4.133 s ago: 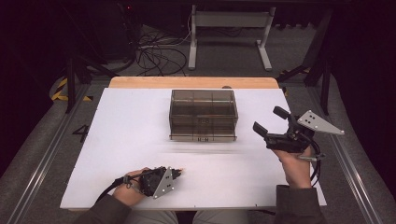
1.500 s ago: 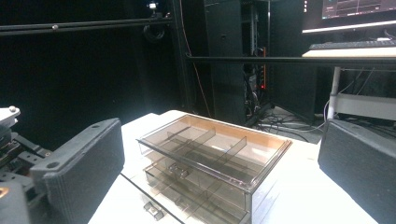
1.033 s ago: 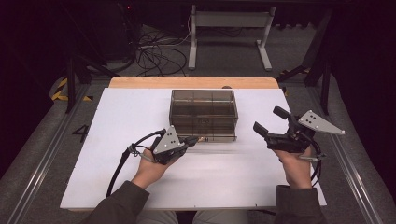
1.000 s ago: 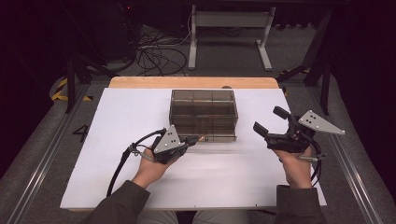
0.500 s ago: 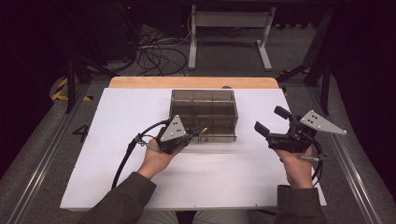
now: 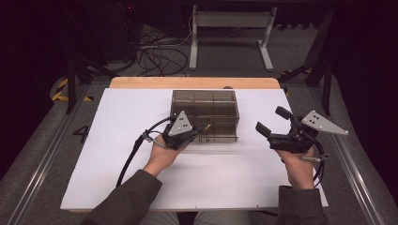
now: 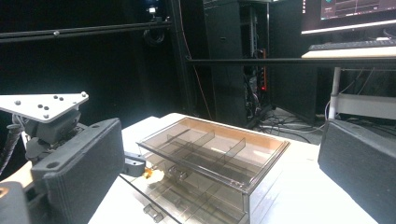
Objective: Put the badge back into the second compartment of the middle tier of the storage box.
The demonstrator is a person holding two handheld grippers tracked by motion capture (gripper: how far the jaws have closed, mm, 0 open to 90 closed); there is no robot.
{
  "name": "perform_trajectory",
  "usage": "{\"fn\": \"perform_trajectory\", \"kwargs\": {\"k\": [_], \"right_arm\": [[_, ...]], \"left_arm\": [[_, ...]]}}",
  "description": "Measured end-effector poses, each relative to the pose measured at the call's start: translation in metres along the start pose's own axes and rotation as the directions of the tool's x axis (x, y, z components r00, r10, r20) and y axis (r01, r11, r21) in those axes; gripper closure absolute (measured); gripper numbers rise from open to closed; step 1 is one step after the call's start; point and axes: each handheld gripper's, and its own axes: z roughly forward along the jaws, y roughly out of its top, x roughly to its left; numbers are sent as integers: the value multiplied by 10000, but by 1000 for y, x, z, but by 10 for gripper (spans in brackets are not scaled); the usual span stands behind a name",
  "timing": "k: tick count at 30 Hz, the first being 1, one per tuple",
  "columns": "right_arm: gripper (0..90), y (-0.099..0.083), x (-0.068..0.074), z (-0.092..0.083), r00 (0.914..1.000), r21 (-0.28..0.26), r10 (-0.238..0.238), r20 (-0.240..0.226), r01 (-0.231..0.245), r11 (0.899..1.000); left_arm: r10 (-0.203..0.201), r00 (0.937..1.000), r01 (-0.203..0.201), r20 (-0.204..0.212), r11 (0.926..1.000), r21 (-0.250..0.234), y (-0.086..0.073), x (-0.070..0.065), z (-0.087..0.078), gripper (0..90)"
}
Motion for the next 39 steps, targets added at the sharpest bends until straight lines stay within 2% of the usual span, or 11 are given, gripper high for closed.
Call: {"fn": "perform_trajectory", "kwargs": {"k": [6,7,9,16,22,39], "right_arm": [[12,0,0,0,10000,-29,-32,2,32,10000],[12,1,2,0,9999,-102,170,-27,-170,9998],[12,1,1,0,9999,-105,105,1,-105,9999],[13,2,1,-2,9999,-197,129,-25,-129,9997],[12,2,1,-3,9999,-211,122,-9,-122,9997],[12,2,1,-2,9999,-138,107,-59,-108,9998]], "left_arm": [[-16,10000,18,-87,9999,158,2,1,9,883],[-56,9999,59,-117,9998,211,1,1,10,883],[39,9997,-27,-236,9987,501,-1,2,16,883],[117,9994,-83,-333,9949,1001,-6,2,24,883],[2,9993,46,-361,9910,1339,-8,3,27,883],[206,9984,-98,-535,9805,1962,-13,5,31,882]]}}
